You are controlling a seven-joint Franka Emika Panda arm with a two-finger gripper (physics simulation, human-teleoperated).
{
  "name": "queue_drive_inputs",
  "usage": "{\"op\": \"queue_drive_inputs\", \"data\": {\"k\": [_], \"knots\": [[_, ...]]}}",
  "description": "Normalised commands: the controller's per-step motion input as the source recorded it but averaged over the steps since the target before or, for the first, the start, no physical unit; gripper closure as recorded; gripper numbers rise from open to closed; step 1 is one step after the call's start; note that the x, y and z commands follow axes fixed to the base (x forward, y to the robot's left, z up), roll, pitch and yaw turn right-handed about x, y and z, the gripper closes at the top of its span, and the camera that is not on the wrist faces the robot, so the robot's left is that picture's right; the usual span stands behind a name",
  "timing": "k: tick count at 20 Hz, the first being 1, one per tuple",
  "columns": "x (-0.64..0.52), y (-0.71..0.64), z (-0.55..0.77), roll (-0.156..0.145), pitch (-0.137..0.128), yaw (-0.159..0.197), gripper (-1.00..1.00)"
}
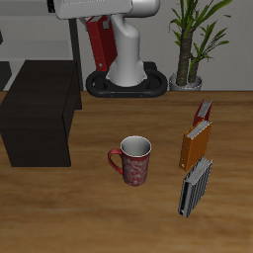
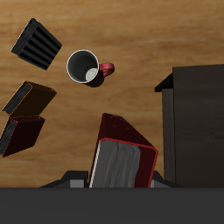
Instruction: Place the right red book upright on top of the shelf
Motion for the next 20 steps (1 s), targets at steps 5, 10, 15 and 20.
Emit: {"op": "queue_drive_inputs", "data": {"k": [5,10,15,20], "knots": [[-0.11,-0.41,0.11,-0.033,-0.005,0.001,1.0],[-0.04,-0.49,0.13,-0.059,0.007,-0.046,1.0],[-0.01,-0.43,0.08,-0.047,0.016,-0.007,1.0],[0.09,-0.41,-0.02,-0.039,0.054,-0.007,1.0]]}}
